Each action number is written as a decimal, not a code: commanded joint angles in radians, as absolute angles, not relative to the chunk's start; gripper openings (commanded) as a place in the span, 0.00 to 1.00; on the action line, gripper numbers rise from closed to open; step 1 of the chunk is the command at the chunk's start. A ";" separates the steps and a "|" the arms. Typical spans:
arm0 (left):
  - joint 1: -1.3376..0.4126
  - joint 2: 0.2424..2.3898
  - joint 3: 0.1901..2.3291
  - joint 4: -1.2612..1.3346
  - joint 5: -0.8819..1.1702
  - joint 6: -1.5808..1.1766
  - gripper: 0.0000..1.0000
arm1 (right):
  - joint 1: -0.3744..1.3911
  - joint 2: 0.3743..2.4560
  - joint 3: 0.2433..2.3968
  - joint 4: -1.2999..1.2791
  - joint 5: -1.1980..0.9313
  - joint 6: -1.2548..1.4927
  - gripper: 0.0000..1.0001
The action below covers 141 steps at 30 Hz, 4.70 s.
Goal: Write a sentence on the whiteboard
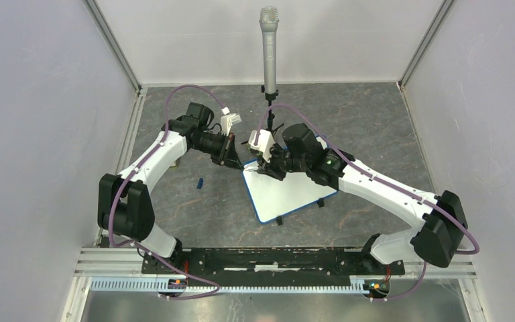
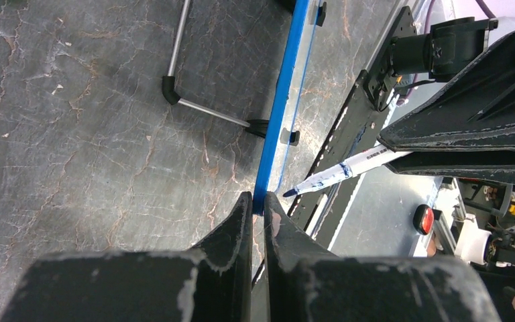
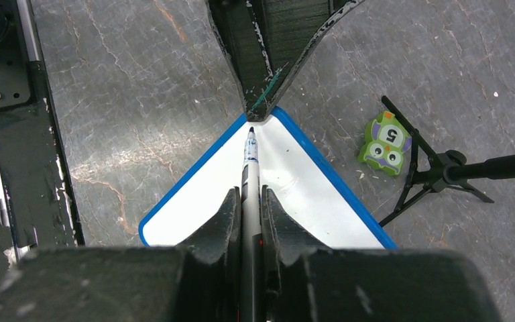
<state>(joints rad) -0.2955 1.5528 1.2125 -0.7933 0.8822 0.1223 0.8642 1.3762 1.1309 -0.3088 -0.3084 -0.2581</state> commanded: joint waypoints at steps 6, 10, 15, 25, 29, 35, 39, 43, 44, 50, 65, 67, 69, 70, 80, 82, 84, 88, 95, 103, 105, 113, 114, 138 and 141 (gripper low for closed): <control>-0.299 1.529 1.217 -0.779 0.870 0.154 0.03 | 0.874 1.392 1.192 -0.284 -0.290 -0.256 0.00; -0.299 1.528 1.218 -0.779 0.870 0.154 0.02 | 0.875 1.396 1.189 -0.286 -0.278 -0.259 0.00; -0.299 1.528 1.216 -0.778 0.870 0.154 0.02 | 0.874 1.400 1.184 -0.291 -0.262 -0.265 0.00; -0.299 1.525 1.215 -0.778 0.865 0.155 0.02 | 0.875 1.400 1.160 -0.312 -0.239 -0.287 0.00; -0.299 1.524 1.214 -0.779 0.863 0.155 0.02 | 0.876 1.395 1.151 -0.329 -0.233 -0.297 0.00; -0.299 1.526 1.215 -0.779 0.862 0.153 0.03 | 0.875 1.365 1.118 -0.344 -0.215 -0.314 0.00; -0.299 1.530 1.216 -0.779 0.861 0.153 0.03 | 0.876 1.339 1.090 -0.357 -0.206 -0.319 0.00; -0.299 1.530 1.216 -0.779 0.861 0.151 0.02 | 0.874 1.310 1.063 -0.369 -0.198 -0.328 0.00; -0.299 1.530 1.216 -0.780 0.861 0.151 0.02 | 0.875 1.304 1.058 -0.373 -0.197 -0.330 0.00; -0.299 1.535 1.218 -0.778 0.862 0.151 0.03 | 0.875 1.298 1.068 -0.390 -0.211 -0.333 0.00; -0.299 1.528 1.216 -0.779 0.867 0.150 0.02 | 0.855 1.315 1.152 -0.348 -0.176 -0.313 0.00; -0.299 1.527 1.215 -0.779 0.865 0.149 0.02 | 0.852 1.321 1.152 -0.342 -0.162 -0.311 0.00; -0.299 1.525 1.215 -0.778 0.865 0.150 0.03 | 0.849 1.323 1.149 -0.335 -0.148 -0.307 0.00; -0.299 1.526 1.215 -0.778 0.864 0.150 0.03 | 0.848 1.325 1.148 -0.332 -0.144 -0.306 0.00; -0.299 1.526 1.213 -0.778 0.863 0.153 0.02 | 0.847 1.344 1.125 -0.334 -0.175 -0.298 0.00; -0.299 1.528 1.212 -0.780 0.862 0.153 0.03 | 0.847 1.350 1.120 -0.343 -0.184 -0.298 0.00; -0.298 1.528 1.213 -0.778 0.862 0.152 0.02 | 0.847 1.350 1.113 -0.350 -0.191 -0.296 0.00; -0.299 1.528 1.212 -0.779 0.862 0.153 0.02 | 0.850 1.342 1.095 -0.362 -0.219 -0.293 0.00; -0.299 1.528 1.212 -0.778 0.861 0.152 0.02 | 0.872 1.337 1.076 -0.377 -0.242 -0.297 0.00; -0.299 1.526 1.212 -0.778 0.859 0.153 0.03 | 0.876 1.340 1.087 -0.381 -0.233 -0.302 0.00; -0.299 1.527 1.212 -0.778 0.859 0.153 0.02 | 0.876 1.337 1.083 -0.386 -0.236 -0.304 0.00; -0.299 1.527 1.210 -0.777 0.856 0.154 0.03 | 0.880 1.300 1.017 -0.408 -0.269 -0.314 0.00; -0.299 1.527 1.210 -0.779 0.856 0.154 0.02 | 0.880 1.298 1.011 -0.411 -0.271 -0.317 0.00; -0.299 1.521 1.207 -0.778 0.857 0.153 0.02 | 0.823 1.279 1.081 -0.343 -0.229 -0.287 0.00; -0.299 1.519 1.207 -0.778 0.856 0.153 0.03 | 0.822 1.293 1.090 -0.341 -0.239 -0.285 0.00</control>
